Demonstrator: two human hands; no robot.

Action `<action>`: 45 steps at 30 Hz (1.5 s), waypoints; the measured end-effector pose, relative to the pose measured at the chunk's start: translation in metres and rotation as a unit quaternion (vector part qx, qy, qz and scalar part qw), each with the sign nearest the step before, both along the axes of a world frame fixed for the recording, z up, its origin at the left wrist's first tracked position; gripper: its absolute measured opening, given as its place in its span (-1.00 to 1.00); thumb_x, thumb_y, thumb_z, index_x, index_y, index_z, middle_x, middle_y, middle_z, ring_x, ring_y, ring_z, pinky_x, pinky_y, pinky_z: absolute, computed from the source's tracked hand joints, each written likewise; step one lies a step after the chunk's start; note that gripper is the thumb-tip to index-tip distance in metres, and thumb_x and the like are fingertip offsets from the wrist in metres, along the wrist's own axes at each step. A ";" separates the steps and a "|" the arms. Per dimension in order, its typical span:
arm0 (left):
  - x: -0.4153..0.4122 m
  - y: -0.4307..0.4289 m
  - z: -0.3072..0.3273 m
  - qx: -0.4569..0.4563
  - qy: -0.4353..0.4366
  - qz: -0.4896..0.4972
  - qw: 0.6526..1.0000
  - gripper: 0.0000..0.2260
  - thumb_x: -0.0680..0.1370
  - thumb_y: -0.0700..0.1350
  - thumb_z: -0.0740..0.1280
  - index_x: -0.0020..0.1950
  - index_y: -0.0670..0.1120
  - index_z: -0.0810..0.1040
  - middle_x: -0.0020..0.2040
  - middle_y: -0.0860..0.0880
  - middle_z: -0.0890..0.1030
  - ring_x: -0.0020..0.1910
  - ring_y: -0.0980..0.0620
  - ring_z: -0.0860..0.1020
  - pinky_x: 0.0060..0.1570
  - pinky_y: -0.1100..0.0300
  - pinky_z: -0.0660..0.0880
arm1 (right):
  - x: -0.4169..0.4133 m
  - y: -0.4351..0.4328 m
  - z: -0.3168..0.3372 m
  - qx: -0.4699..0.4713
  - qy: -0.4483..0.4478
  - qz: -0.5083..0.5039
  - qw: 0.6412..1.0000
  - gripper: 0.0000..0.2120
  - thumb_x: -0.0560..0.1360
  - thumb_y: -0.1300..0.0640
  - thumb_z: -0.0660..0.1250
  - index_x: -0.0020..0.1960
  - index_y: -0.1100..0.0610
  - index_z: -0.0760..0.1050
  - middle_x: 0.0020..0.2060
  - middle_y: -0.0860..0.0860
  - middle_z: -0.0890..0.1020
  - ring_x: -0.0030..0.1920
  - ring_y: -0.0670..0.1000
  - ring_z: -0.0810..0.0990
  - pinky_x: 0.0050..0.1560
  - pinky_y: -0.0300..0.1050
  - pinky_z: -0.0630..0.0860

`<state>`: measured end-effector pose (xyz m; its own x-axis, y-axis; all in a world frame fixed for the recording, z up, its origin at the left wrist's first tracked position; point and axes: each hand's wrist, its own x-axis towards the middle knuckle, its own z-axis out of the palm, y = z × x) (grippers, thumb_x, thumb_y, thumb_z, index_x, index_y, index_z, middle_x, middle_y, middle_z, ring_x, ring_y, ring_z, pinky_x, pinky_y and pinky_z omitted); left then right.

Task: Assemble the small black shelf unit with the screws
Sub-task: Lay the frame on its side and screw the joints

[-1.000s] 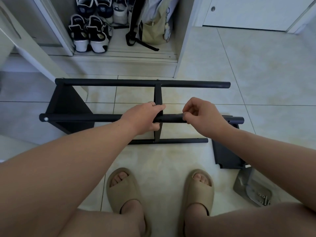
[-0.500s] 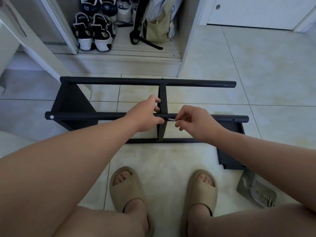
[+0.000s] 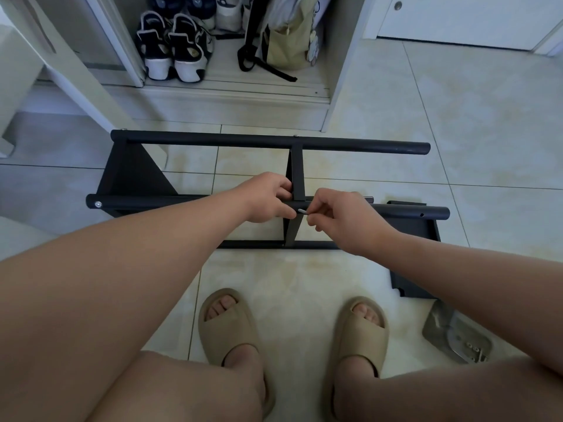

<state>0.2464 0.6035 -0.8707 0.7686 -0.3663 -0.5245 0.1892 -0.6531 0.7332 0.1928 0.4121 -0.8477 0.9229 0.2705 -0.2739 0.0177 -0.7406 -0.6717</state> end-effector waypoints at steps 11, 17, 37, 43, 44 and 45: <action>0.004 0.001 0.006 -0.008 0.035 -0.016 0.999 -0.58 0.53 -0.36 0.40 0.38 -0.17 0.50 0.19 -0.08 0.67 0.24 -0.16 0.60 0.30 -0.06 0.50 | 0.001 0.010 -0.004 0.008 0.024 -0.040 0.999 -0.86 0.57 0.17 0.36 -0.14 0.00 0.54 -0.30 -0.05 0.69 -0.20 0.00 0.66 -0.41 -0.23 0.44; 0.006 0.002 0.006 0.015 0.047 -0.027 0.998 -0.65 0.54 -0.32 0.40 0.30 -0.11 0.56 0.15 -0.07 0.70 0.24 -0.14 0.59 0.34 -0.07 0.47 | -0.001 0.011 -0.005 0.016 0.036 -0.052 0.998 -0.86 0.56 0.19 0.38 -0.15 0.01 0.54 -0.30 -0.06 0.70 -0.13 0.07 0.68 -0.09 0.07 0.64; 0.013 -0.002 0.010 0.094 0.061 -0.086 0.990 -0.82 0.55 -0.14 0.42 0.09 -0.20 0.64 -0.08 -0.08 0.62 -0.02 -0.05 0.52 0.36 -0.12 0.41 | 0.002 0.015 -0.006 -0.070 -0.012 0.018 0.997 -0.93 0.60 0.14 0.33 -0.05 0.10 0.56 -0.23 0.07 0.69 -0.21 0.11 0.64 -0.30 -0.04 0.56; 0.014 -0.004 0.013 0.099 0.073 -0.098 0.988 -0.82 0.56 -0.11 0.41 0.13 -0.15 0.65 -0.05 -0.07 0.63 0.02 -0.05 0.52 0.38 -0.10 0.39 | 0.002 0.015 -0.010 0.025 0.044 -0.050 0.997 -0.86 0.54 0.22 0.38 -0.18 0.07 0.54 -0.33 0.00 0.70 -0.28 -0.07 0.69 -0.16 0.09 0.66; 0.014 -0.004 0.013 0.100 0.074 -0.101 0.987 -0.83 0.57 -0.11 0.41 0.12 -0.13 0.65 -0.05 -0.07 0.63 0.02 -0.04 0.53 0.38 -0.10 0.39 | 0.002 0.014 -0.011 0.038 0.054 -0.058 0.996 -0.86 0.54 0.24 0.38 -0.18 0.08 0.55 -0.33 0.01 0.71 -0.27 -0.04 0.69 -0.10 0.15 0.67; 0.015 -0.004 0.013 0.101 0.074 -0.104 0.987 -0.83 0.57 -0.11 0.41 0.12 -0.12 0.66 -0.04 -0.08 0.64 0.03 -0.05 0.54 0.38 -0.10 0.39 | 0.001 0.013 -0.011 0.049 0.062 -0.062 0.995 -0.86 0.53 0.24 0.38 -0.18 0.08 0.55 -0.33 0.02 0.71 -0.26 -0.02 0.70 -0.06 0.19 0.66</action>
